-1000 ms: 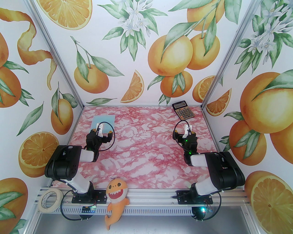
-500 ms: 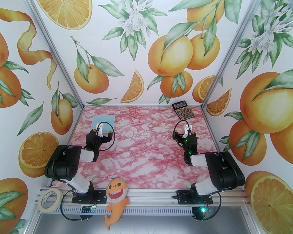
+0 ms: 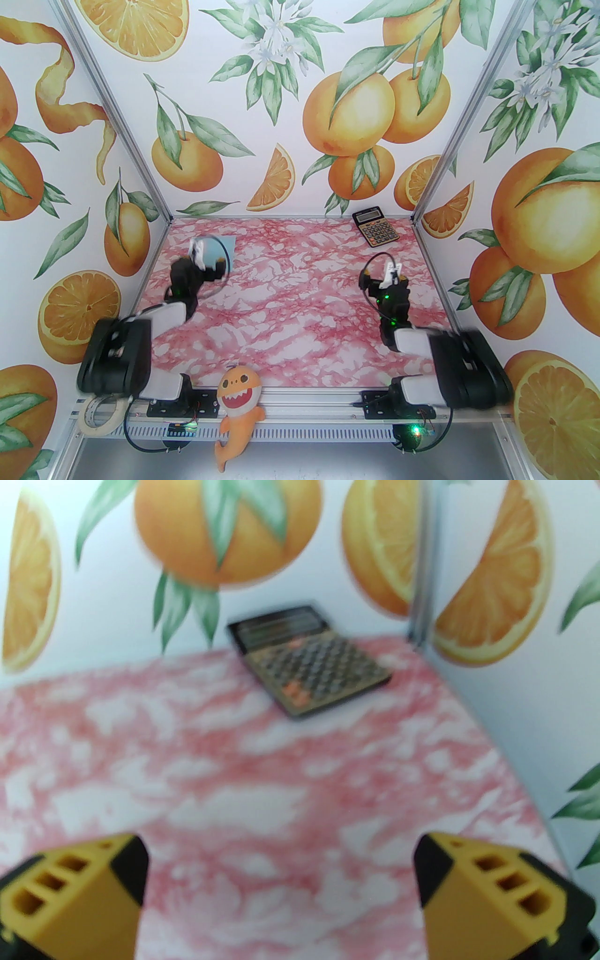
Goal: Fold a paper plane with a square sheet of paper (fold left side to right side)
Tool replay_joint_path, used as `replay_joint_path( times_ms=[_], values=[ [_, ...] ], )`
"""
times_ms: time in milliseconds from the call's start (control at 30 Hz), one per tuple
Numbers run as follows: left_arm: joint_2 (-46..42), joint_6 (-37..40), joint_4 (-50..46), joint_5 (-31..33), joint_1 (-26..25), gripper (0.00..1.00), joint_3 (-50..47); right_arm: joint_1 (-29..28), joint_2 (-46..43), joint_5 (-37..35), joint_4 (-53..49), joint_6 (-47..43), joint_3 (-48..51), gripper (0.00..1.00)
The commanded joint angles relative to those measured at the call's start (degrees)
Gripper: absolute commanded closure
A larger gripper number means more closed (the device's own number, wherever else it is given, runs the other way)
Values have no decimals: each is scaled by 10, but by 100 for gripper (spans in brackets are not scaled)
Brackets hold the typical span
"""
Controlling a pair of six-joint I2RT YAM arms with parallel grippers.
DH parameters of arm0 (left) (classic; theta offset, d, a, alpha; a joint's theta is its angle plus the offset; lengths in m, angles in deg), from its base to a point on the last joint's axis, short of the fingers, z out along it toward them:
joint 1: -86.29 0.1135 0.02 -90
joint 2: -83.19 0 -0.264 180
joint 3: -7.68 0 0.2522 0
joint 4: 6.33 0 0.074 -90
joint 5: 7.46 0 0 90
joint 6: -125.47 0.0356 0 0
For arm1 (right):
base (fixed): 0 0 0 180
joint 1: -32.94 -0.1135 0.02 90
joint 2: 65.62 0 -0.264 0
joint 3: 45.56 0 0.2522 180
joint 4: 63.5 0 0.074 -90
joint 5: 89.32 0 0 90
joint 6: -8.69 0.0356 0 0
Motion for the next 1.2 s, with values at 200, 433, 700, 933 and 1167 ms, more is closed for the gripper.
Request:
replay_joint_path(
  times_ms=[200,433,700,933,1167],
  values=[
    [109,-115,-440,-41,7,0,285,27,-62,17,-534,220,-290,0],
    [276,-123,-468,-61,17,0,392,-23,-60,128,-522,222,-333,0],
    [411,-147,-475,-120,17,0,471,-130,-2,111,-576,193,-416,0],
    [414,-209,-443,-185,8,0,415,-173,37,95,-577,177,-443,0],
    [371,-305,-375,-240,-68,0,306,-176,68,100,-598,166,-472,0]
  ],
)
